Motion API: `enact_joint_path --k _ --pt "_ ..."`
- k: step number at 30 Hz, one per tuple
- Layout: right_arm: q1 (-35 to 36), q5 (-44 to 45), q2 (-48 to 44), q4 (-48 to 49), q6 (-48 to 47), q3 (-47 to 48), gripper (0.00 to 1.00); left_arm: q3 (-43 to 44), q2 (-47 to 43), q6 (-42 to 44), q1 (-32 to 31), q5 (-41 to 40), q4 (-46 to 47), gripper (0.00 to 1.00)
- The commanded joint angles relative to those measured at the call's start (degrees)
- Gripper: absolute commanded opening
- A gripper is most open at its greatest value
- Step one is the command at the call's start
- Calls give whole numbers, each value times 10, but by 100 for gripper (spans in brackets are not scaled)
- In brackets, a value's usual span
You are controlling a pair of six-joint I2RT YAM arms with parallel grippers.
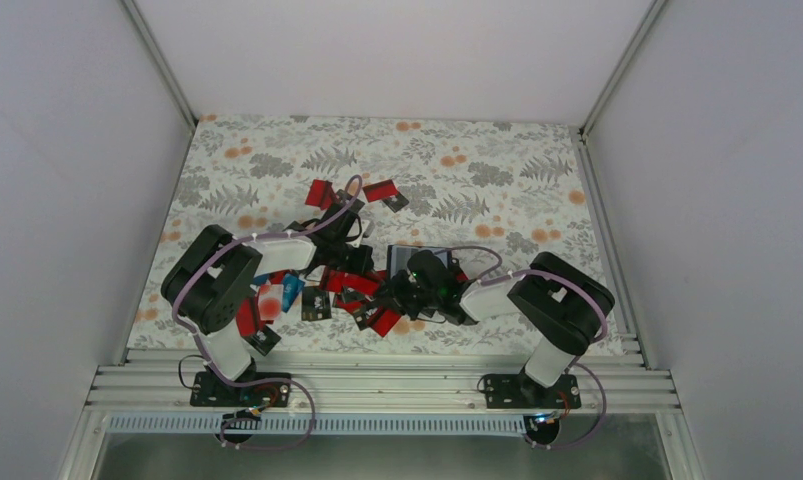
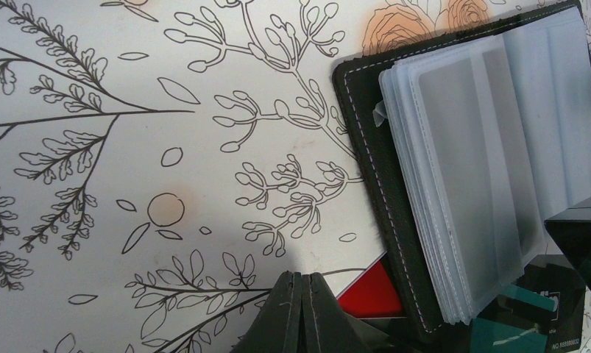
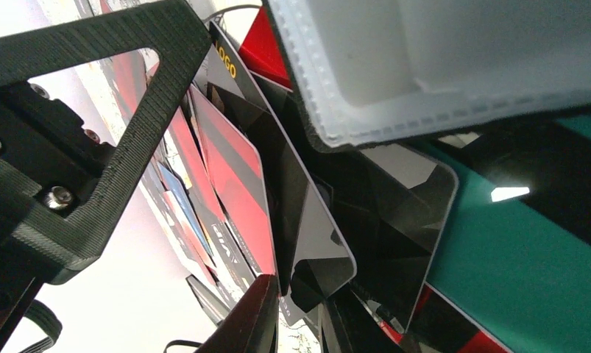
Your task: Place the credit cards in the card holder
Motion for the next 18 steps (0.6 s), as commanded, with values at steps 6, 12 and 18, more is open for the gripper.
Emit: enact_joint_path --k 6,12,18 --pt "-6 46 -4 31 -24 39 15 -35 30 -4 -5 1 -93 3" --pt "-10 52 -6 19 -33 48 11 -33 29 -7 -5 3 -95 3" --pt "-13 49 5 -2 -30 56 4 -29 29 -7 -5 4 -98 2"
